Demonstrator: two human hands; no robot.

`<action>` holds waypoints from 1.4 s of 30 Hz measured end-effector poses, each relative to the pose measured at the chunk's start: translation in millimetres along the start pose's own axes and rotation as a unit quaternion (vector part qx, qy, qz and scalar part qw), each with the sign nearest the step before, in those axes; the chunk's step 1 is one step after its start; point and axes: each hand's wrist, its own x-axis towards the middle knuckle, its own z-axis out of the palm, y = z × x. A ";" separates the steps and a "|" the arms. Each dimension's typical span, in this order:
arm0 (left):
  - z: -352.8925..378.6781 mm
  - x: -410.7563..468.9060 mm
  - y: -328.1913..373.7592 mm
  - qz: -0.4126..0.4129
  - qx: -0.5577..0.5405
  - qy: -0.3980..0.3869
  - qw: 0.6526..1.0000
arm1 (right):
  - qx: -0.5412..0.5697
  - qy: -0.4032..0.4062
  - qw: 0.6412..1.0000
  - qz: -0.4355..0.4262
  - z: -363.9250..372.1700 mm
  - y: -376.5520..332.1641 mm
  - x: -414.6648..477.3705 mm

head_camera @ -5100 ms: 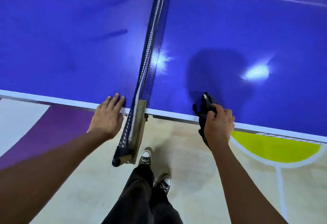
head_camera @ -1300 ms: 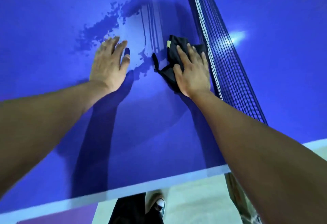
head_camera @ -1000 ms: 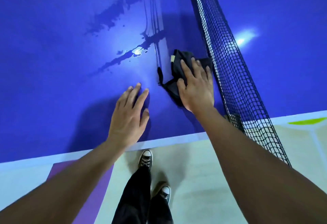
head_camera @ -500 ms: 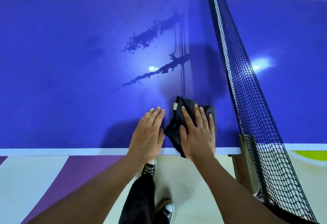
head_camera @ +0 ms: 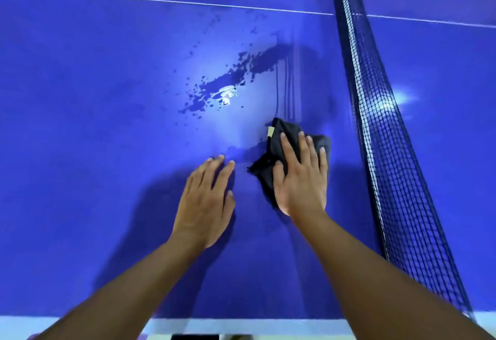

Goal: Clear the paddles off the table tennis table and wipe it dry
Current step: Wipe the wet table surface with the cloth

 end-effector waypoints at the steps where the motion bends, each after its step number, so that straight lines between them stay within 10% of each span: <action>1: -1.8 20.1 -8.1 -0.017 0.005 0.009 1.000 | -0.003 0.003 1.000 0.000 1.3 -2.0 18.6; 26: 6.1 159.0 -71.8 -0.114 0.064 0.018 0.991 | -0.002 0.009 1.000 0.008 -2.6 -9.1 437.4; 42: 2.9 162.8 -80.4 -0.103 0.049 0.015 0.993 | 0.015 -0.042 0.988 -0.148 6.0 -58.7 335.7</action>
